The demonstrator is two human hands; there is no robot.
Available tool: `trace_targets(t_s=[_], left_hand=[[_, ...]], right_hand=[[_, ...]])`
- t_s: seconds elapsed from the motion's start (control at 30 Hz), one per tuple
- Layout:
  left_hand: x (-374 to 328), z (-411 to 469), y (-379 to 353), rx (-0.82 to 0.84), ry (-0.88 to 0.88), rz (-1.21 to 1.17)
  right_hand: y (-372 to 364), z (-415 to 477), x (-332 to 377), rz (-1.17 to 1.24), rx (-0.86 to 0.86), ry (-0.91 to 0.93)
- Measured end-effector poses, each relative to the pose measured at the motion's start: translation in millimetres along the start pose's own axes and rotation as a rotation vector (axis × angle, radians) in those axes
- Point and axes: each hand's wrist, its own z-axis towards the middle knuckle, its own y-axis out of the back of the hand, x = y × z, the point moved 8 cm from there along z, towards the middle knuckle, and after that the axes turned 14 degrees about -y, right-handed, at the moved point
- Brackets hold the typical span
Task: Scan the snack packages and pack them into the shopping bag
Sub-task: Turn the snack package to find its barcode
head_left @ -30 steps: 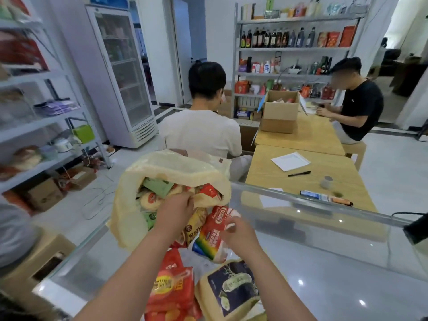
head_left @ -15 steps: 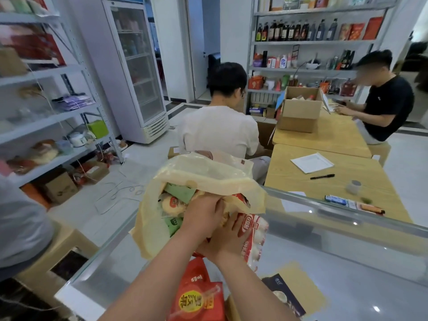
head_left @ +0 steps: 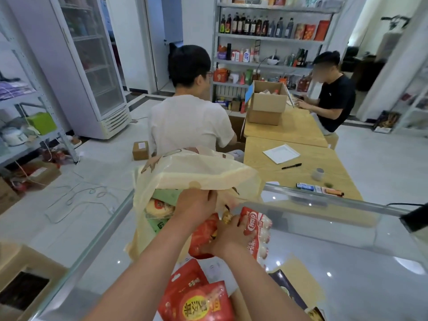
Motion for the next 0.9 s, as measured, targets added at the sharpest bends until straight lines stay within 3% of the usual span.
trace_targets(t_s=[0.23,0.5,0.67,0.83,0.9], left_hand=[[-3,-6,-2,-0.003,-0.001,-0.017],[-17,-13,-4,0.020,0.057,0.066],[-27,-19,-22,0.036,0.107,0.072],[-44,-22,-31,0.047,0.153,0.164],[-49,-25,-36,0.094,0.208,0.192]], right_hand=[[3,9,-18,0.040,-0.005,0.020],[19,14,-50,0.123,0.036,0.222],[59,-3,-83,0.589,0.070,0.320],[72,17,-148,1.075,0.207,0.259],[78,28,-187,1.259,0.174,0.203]])
